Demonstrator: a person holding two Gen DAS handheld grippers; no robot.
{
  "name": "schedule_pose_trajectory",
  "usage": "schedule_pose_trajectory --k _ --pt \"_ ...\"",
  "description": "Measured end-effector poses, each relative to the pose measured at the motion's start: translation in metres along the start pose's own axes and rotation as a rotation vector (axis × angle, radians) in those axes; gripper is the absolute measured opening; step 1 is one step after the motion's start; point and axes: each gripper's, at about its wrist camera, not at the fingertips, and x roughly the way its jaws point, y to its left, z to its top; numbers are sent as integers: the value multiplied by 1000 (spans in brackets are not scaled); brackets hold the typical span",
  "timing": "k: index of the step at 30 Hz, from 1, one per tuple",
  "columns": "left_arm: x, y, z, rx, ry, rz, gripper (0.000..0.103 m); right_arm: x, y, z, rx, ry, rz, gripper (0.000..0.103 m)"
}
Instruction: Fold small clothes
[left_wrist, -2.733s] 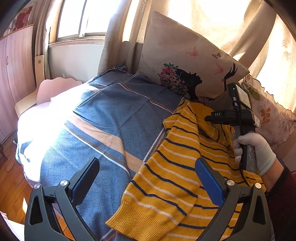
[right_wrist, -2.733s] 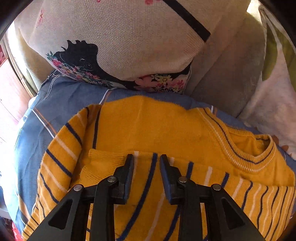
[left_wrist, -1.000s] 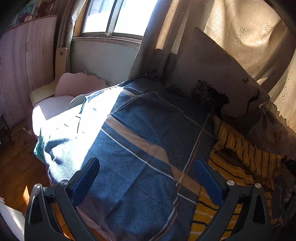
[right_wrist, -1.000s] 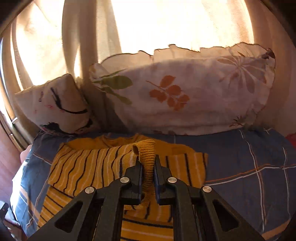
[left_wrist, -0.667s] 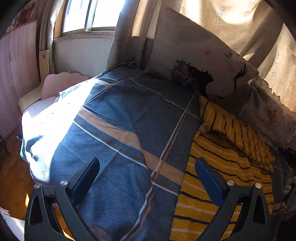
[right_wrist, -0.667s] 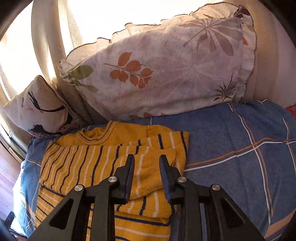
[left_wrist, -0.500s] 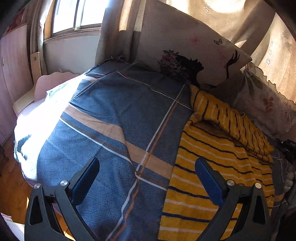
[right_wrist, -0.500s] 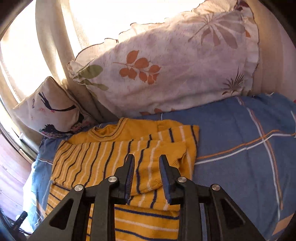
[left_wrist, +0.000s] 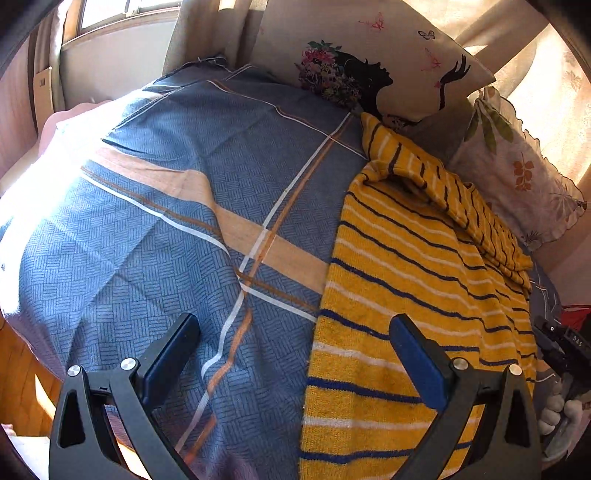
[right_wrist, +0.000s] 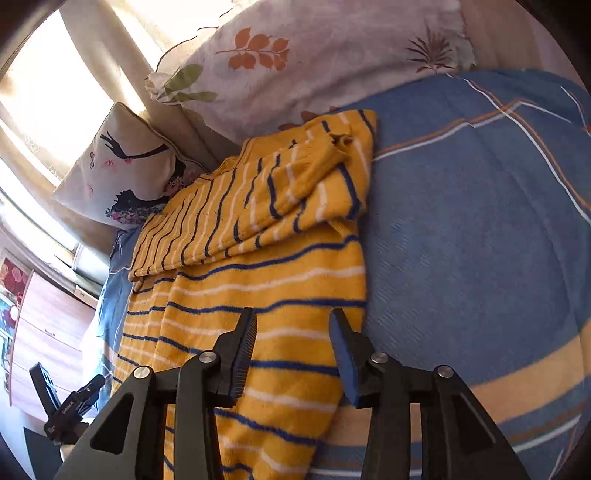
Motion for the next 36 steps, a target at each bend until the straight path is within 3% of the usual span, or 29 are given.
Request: schedule_pose_trajectory --k 7,12,22,30,33,36 --pt "-9 -2 -16 -5 17 -101 102 -17 -10 -41 50 47 100 49" --pt "-19 -2 -30 -24 50 -255 102 -16 -2 -67 80 122 257 51" --pt "-43 5 -69 -66 84 -481 102 -29 24 -119 -14 168 403 52" --pt "-54 -14 -88 44 59 -512 102 -33 23 -129 -7 153 453 52" --pt "-68 -23 -90 104 20 -580 102 -33 19 -129 5 145 480 52" --pt "-82 -31 -78 161 -64 -502 102 -33 19 -128 10 143 487 52"
